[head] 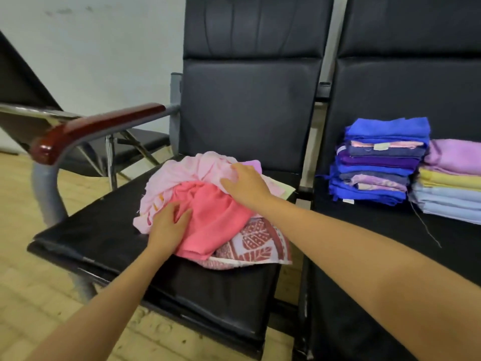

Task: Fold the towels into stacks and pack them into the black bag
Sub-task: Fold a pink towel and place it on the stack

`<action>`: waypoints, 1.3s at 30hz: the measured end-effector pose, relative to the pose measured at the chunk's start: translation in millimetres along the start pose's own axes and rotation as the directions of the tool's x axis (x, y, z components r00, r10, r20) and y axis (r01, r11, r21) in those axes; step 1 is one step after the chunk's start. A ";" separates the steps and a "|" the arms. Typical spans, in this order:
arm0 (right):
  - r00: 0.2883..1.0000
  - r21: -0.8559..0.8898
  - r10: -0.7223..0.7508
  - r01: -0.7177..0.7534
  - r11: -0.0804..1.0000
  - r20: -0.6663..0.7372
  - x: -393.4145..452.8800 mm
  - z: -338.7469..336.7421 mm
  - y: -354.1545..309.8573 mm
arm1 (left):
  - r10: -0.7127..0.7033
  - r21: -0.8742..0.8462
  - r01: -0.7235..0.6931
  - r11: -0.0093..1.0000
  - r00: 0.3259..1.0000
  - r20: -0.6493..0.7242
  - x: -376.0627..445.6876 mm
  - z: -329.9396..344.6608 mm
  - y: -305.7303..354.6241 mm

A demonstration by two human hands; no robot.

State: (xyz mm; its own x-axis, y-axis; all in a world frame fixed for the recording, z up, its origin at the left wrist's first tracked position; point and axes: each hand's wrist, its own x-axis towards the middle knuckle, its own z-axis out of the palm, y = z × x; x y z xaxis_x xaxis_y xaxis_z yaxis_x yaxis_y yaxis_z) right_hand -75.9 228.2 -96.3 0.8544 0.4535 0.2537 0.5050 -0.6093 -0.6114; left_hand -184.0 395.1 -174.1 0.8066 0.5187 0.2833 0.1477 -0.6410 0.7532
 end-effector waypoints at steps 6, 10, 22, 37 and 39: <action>0.979 -0.126 -0.095 0.073 0.989 -0.178 43.6 13.2 -24.7 | -0.123 -0.252 0.084 0.964 0.982 -0.146 -2.8 -0.3 6.5; 0.978 -0.147 -0.208 0.202 0.968 -0.020 68.6 30.1 -45.9 | -0.345 -0.535 0.181 0.825 0.911 -0.224 5.3 1.9 3.7; 0.965 0.133 0.019 -0.056 0.990 0.263 76.8 46.0 -24.3 | -0.417 -0.670 0.145 0.728 0.870 -0.264 15.7 8.5 0.2; 0.963 0.998 0.269 -0.029 0.054 0.013 40.1 -199.6 -88.2 | -0.556 -0.596 0.467 0.653 0.830 0.041 20.5 4.9 13.3; 0.965 0.999 0.259 0.031 0.040 -0.040 25.4 -235.1 -88.4 | -0.538 -0.492 0.458 0.740 0.843 -0.025 27.7 1.9 26.7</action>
State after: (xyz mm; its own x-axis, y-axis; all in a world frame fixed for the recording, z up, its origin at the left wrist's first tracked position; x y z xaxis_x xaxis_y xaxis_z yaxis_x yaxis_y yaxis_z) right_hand -70.1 140.7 140.4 0.9601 0.2540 0.1170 -0.0758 0.6394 -0.7652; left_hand -156.7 391.3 -147.2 0.5857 0.7962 -0.1515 0.1972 0.0413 0.9795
